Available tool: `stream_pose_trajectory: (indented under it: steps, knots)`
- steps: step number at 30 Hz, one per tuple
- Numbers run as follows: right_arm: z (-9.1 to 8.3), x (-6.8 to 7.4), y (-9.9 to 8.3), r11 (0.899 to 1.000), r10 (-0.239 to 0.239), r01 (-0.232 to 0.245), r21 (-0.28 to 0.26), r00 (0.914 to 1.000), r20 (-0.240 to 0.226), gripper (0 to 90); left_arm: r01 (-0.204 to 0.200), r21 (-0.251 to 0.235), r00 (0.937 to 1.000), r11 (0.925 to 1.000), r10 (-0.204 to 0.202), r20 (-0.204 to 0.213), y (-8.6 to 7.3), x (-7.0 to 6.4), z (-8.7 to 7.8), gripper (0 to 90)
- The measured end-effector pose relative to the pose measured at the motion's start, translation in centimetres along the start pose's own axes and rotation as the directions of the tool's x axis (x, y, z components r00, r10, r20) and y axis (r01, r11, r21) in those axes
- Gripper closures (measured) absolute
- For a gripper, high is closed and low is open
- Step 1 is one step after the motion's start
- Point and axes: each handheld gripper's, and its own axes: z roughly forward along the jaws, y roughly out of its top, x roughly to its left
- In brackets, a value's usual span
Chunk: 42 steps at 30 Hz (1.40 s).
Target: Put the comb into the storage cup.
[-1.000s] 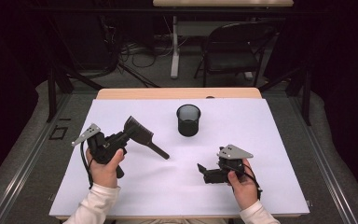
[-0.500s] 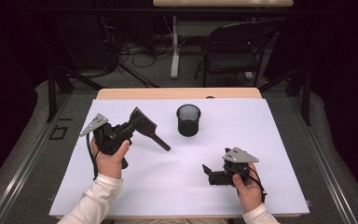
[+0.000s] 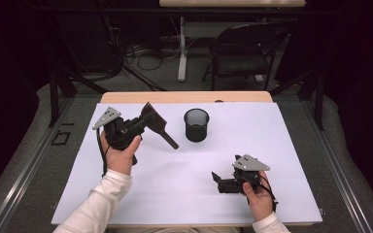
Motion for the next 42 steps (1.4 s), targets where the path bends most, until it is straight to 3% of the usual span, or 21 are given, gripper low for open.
stream_pose_trajectory:
  steps: [11,26,42]
  knots:
    - [0.1,0.0,-0.1,1.0,-0.003,0.003,0.007,1.0,-0.002,0.0,-0.011,0.0,0.9993,0.9999,0.011,-0.036,1.8,0.3,1.1,83.8]
    - [0.2,-0.2,-0.3,1.0,0.007,-0.007,0.009,0.9999,-0.009,0.0,0.014,-0.008,0.9976,0.9999,-0.015,-0.067,3.9,0.5,3.0,83.8]
    - [0.2,-0.3,-0.4,1.0,0.016,-0.016,0.008,0.9998,-0.012,0.0,0.007,0.003,0.9965,1.0,-0.007,-0.083,5.6,-0.6,5.5,83.8]
